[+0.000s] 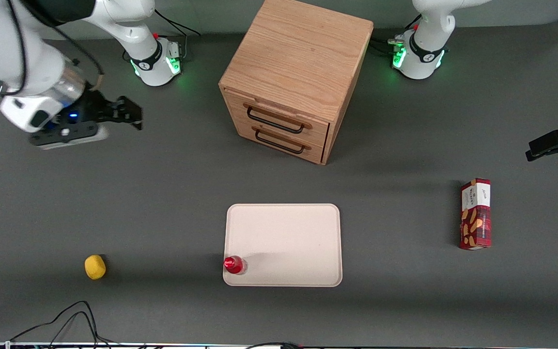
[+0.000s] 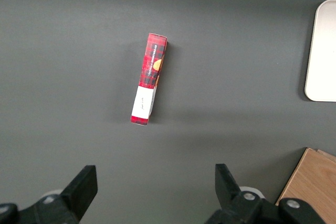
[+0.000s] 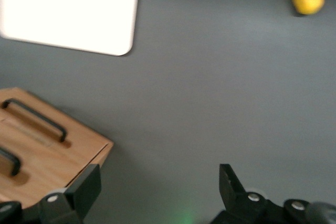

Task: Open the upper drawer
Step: 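Move the right gripper toward the upper drawer's black handle, then lower the open right gripper around the upper drawer handle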

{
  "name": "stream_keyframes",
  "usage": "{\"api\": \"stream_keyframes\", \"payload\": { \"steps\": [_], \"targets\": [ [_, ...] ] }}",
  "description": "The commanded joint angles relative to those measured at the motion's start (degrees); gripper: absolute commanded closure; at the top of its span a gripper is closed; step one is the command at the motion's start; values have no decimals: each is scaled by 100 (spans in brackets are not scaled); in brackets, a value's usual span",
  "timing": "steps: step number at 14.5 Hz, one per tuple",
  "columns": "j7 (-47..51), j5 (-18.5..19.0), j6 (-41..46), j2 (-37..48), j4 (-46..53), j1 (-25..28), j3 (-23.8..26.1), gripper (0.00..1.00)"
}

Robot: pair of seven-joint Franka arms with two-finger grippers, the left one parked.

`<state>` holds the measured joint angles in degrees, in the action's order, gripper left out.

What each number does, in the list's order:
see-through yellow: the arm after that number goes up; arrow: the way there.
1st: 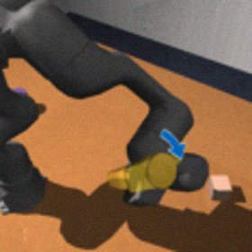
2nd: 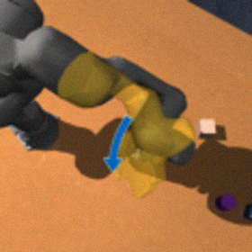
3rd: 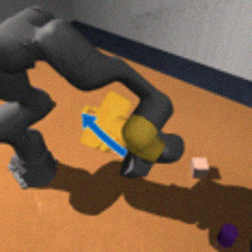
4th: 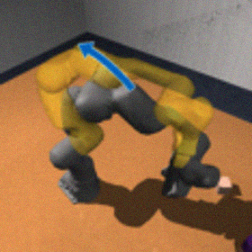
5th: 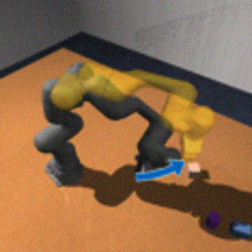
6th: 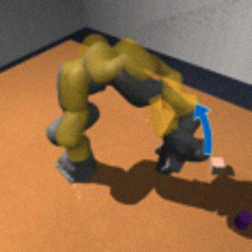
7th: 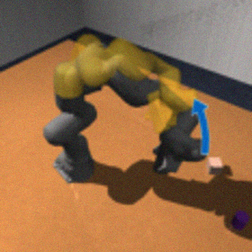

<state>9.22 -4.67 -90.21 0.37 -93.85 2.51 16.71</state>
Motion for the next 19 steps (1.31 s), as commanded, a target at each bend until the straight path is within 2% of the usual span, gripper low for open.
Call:
{"api": "stream_keyframes", "payload": {
  "steps": [1, 3, 5, 7, 11, 19],
  "targets": [
    [-105, -306, -14, -247, 236, 276, 252, 0],
    [-236, -307, -137, -327, 236, 294, 629, 0],
    [-804, -298, -208, -502, 367, 302, 929, 0],
    [-1377, -306, -208, -678, 473, 565, 1149, 0],
    [-1431, -289, -225, -1170, 737, 1137, 1185, 0],
    [-2625, -219, -1174, -1645, 728, 1339, 1185, 0]
  ]
}}
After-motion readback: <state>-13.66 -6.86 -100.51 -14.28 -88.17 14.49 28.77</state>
